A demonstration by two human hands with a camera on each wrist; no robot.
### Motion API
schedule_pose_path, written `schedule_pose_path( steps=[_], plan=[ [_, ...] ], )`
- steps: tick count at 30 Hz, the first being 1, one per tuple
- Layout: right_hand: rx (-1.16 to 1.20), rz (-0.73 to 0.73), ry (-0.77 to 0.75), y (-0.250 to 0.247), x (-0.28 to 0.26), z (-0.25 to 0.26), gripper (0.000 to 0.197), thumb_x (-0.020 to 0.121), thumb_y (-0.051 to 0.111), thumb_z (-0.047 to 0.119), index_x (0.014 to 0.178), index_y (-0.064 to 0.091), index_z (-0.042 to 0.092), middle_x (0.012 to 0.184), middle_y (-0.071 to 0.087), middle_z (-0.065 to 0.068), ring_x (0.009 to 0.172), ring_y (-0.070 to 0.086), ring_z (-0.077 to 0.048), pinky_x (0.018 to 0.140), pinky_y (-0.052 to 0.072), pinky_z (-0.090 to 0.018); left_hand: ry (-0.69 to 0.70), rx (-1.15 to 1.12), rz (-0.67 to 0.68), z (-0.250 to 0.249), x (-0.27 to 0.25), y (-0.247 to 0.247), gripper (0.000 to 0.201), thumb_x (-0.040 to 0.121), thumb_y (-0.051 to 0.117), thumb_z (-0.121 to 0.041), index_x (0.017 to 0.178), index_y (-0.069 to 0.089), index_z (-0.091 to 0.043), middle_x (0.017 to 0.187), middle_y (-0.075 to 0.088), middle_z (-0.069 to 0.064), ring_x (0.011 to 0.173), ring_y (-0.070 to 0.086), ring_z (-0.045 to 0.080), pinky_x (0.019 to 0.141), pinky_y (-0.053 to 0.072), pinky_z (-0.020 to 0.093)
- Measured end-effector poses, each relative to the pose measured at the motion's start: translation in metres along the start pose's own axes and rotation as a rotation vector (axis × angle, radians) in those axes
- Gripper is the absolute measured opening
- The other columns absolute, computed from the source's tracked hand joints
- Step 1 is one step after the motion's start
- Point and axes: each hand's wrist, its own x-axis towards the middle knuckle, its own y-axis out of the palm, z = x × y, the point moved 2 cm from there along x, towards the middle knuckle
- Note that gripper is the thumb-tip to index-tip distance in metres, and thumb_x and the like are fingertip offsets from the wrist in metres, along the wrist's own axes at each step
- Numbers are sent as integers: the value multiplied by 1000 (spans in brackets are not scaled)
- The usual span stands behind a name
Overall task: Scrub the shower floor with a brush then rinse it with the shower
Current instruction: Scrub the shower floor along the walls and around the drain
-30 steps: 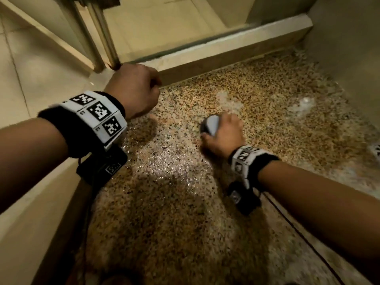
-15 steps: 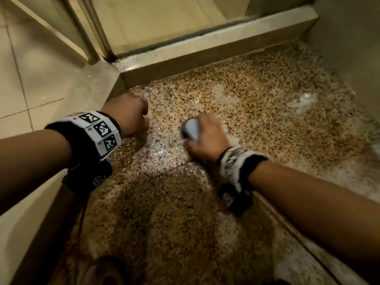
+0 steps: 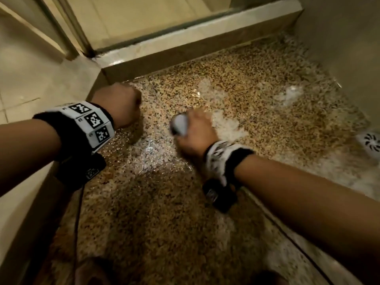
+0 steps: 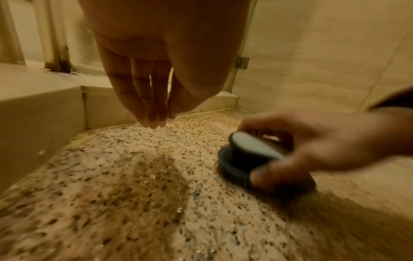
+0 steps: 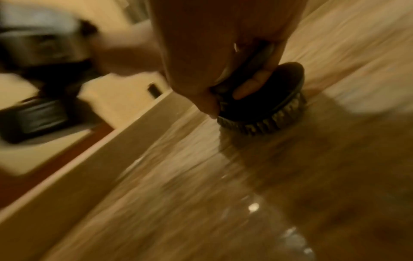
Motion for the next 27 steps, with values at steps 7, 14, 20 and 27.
schedule_pose_path(
  steps=[7,14,20,27],
  plan=[
    [-173,-186,405,-73,10,-82,64,86,66,35,135,36,5,134,41,-13,127,38,-32,103,37,-39,20,28,2,-19,12,-8,18,85,52,-19,93,66,-12,92,65,14,82,63,32,67,55,38],
    [53,137,-96,7,-39,3,35,83,69,31,110,49,22,110,52,1,97,56,-17,73,58,-30,95,74,-15,-37,15,-3,19,85,54,-22,93,68,-11,92,65,16,81,63,33,64,52,35],
    [-313,-132,322,-94,5,-96,63,83,71,34,129,39,4,131,43,-16,121,44,-34,95,44,-36,114,104,3,-49,11,-12,21,86,51,-18,97,66,-10,92,66,15,83,63,31,65,52,34],
    [-73,147,-103,3,-61,-8,52,79,75,33,120,46,21,118,48,-2,107,47,-20,88,48,-34,197,84,16,-74,5,-19,21,86,53,-16,100,69,-15,96,67,14,89,63,32,70,51,34]
  ],
)
